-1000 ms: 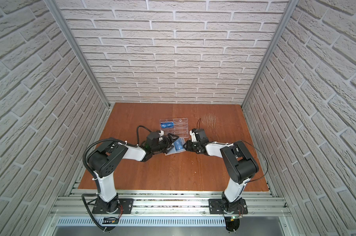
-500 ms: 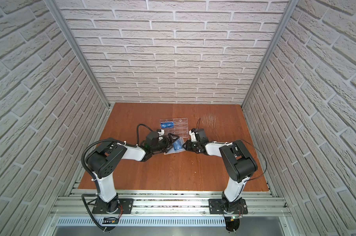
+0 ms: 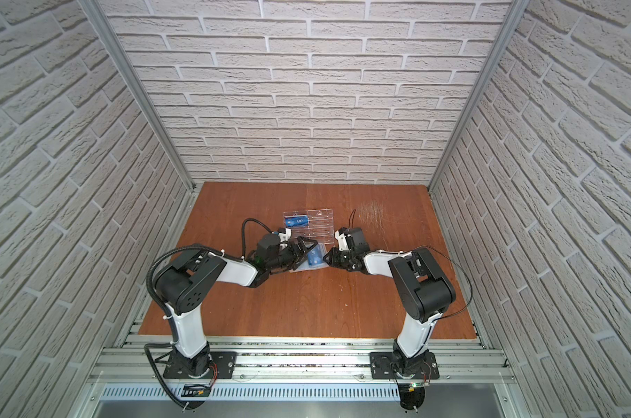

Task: Take the credit cards out of the card holder
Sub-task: Take out the credit card from the card slot.

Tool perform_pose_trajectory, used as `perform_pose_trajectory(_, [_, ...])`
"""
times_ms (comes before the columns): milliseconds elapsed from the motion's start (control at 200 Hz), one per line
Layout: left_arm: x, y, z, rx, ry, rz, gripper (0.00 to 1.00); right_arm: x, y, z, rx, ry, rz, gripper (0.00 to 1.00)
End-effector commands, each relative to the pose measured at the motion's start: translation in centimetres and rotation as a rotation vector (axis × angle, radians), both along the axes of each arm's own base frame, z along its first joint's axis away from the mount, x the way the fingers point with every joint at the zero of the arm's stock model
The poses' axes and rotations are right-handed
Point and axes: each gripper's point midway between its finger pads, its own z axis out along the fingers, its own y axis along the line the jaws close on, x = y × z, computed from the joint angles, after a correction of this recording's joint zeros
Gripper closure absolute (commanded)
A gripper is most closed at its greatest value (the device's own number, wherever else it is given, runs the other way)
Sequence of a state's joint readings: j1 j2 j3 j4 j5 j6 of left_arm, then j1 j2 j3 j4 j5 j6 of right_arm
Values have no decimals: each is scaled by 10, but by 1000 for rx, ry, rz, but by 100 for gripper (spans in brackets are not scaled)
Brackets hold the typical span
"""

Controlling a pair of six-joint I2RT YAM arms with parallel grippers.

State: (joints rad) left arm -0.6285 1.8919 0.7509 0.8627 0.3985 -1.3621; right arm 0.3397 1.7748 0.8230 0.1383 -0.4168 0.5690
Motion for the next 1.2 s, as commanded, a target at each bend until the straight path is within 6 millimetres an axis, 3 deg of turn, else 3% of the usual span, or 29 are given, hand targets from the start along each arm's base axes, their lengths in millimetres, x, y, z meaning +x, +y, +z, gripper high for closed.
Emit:
perform_pose_trajectory(0, [-5,-13,34,-98,-144,-77,2,-13,4,-19,-12,75,25,71])
perform_pose_trajectory(215, [-13,-15,37,-74,-181,-114,4,-13,6,-20,-5,82,29,71])
perform_pose_trajectory(670, [-19,-34,21,-8,-183,-171,9,-13,11,-17,29,74,47,70])
perform_pose_trajectory(900, [-16,-28,14,-11,-170,-139,12,-13,11,-13,32,68,46,67])
perform_pose_trajectory(1195, [-14,-25,14,-15,-185,-134,18,-8,2,-2,48,34,12,57])
